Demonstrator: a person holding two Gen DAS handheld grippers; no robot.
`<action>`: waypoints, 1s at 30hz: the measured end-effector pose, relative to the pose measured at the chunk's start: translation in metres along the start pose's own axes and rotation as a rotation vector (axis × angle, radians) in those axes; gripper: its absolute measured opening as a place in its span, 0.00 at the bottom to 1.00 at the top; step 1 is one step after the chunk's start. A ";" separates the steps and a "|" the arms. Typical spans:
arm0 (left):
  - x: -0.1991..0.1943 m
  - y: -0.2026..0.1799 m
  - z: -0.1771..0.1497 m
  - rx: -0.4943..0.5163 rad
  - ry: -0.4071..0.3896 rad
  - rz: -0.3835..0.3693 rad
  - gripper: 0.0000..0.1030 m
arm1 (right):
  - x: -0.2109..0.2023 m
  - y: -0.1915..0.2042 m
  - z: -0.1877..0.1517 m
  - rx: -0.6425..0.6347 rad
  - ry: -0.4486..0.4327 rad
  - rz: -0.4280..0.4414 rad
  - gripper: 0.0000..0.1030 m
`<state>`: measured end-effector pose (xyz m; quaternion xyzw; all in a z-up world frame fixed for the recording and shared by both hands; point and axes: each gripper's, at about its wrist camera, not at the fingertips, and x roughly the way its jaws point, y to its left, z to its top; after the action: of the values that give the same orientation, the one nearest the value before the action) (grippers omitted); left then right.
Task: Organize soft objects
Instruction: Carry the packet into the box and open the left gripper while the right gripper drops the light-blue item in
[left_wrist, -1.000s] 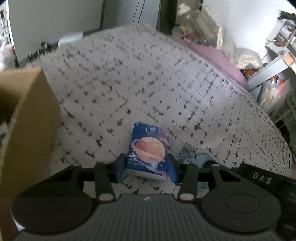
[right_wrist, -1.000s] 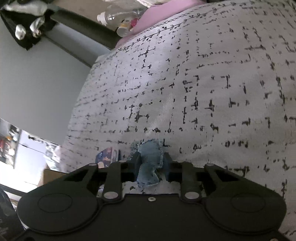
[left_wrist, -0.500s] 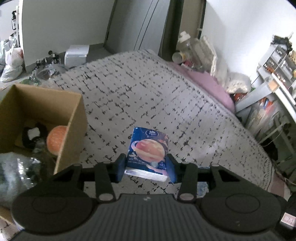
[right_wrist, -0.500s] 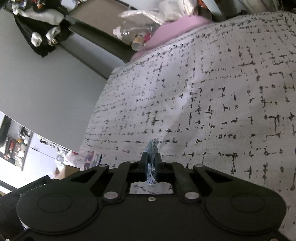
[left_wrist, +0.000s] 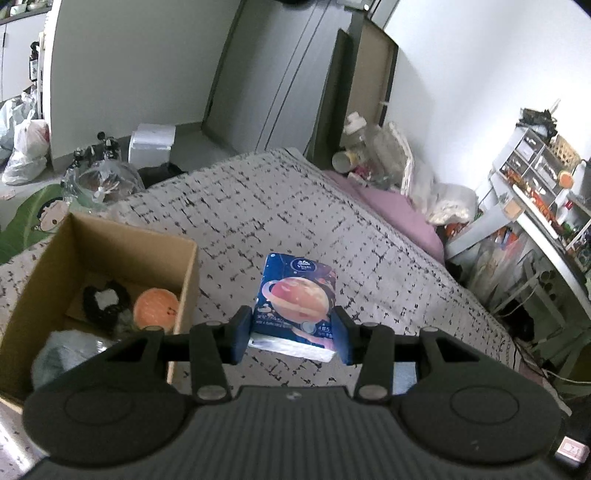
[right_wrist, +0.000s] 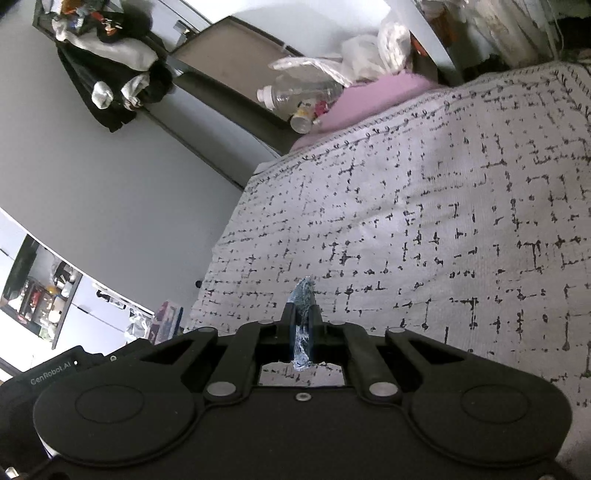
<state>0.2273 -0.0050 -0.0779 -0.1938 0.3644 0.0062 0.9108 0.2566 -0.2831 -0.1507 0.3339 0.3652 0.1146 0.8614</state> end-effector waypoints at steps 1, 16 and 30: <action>-0.004 0.002 0.000 -0.002 -0.005 0.000 0.44 | -0.004 0.003 0.000 -0.005 -0.006 -0.001 0.06; -0.055 0.052 0.011 -0.037 -0.088 0.015 0.44 | -0.046 0.060 -0.004 -0.088 -0.073 0.036 0.06; -0.080 0.091 0.022 -0.092 -0.156 0.013 0.44 | -0.048 0.112 -0.024 -0.162 -0.067 0.080 0.06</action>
<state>0.1695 0.0970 -0.0421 -0.2322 0.2928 0.0438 0.9265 0.2104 -0.2088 -0.0627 0.2811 0.3119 0.1671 0.8921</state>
